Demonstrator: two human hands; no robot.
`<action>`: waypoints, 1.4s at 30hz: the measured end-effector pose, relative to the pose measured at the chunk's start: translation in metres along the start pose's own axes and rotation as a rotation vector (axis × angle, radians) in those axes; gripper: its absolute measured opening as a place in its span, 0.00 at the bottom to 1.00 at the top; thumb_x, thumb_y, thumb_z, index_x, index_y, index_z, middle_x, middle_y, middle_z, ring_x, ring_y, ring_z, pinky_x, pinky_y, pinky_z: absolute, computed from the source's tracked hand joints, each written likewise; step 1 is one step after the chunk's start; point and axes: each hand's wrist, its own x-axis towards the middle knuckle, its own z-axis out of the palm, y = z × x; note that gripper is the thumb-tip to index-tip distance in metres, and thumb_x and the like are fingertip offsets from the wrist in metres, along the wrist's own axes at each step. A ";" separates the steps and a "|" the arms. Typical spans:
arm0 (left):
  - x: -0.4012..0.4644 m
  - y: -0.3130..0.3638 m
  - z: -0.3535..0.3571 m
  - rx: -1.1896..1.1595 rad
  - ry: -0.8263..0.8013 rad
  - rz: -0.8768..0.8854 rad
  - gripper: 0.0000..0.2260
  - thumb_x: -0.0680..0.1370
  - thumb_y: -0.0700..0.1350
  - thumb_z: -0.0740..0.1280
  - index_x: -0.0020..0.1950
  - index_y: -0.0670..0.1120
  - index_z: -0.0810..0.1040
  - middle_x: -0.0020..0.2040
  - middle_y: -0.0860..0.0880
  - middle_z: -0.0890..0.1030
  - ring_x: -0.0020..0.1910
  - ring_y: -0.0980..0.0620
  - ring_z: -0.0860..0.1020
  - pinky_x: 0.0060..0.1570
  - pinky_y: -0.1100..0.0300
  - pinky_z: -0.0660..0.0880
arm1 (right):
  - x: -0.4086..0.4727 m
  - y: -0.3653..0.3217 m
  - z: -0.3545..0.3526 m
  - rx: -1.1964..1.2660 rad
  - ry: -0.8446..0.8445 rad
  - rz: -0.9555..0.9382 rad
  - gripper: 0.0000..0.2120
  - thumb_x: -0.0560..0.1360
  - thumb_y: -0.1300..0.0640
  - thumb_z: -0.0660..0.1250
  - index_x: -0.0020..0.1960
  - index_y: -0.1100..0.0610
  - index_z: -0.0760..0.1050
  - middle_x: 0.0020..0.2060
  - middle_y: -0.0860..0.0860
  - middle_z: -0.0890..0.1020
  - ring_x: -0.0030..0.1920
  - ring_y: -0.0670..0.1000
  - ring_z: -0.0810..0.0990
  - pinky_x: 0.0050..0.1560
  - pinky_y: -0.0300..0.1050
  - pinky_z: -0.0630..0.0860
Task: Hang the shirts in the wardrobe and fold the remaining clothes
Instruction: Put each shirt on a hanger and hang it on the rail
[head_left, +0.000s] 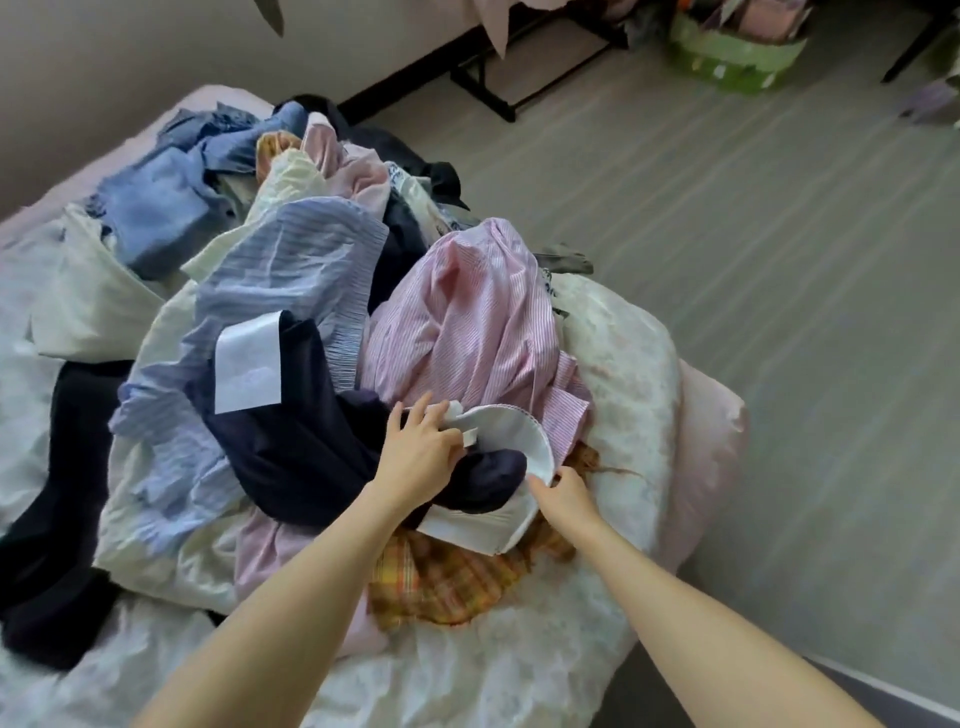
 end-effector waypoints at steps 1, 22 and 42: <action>0.001 -0.001 0.003 -0.069 0.041 0.022 0.13 0.81 0.49 0.56 0.55 0.46 0.78 0.65 0.45 0.72 0.69 0.45 0.65 0.65 0.50 0.59 | 0.007 0.000 0.005 0.093 -0.003 0.063 0.23 0.74 0.50 0.65 0.63 0.63 0.69 0.56 0.57 0.77 0.56 0.58 0.76 0.57 0.52 0.75; -0.020 0.111 -0.099 -0.258 0.221 0.318 0.44 0.66 0.48 0.69 0.75 0.57 0.46 0.77 0.46 0.49 0.76 0.44 0.42 0.72 0.40 0.44 | -0.112 0.021 -0.158 -0.447 0.725 -1.078 0.16 0.61 0.76 0.64 0.45 0.64 0.82 0.33 0.59 0.77 0.27 0.54 0.75 0.20 0.36 0.68; -0.177 0.570 -0.121 -0.553 -0.330 0.966 0.11 0.77 0.47 0.65 0.36 0.47 0.69 0.30 0.54 0.68 0.33 0.52 0.66 0.28 0.64 0.60 | -0.418 0.356 -0.331 -0.139 1.483 -0.252 0.15 0.70 0.77 0.61 0.50 0.65 0.80 0.44 0.60 0.76 0.46 0.60 0.77 0.47 0.45 0.73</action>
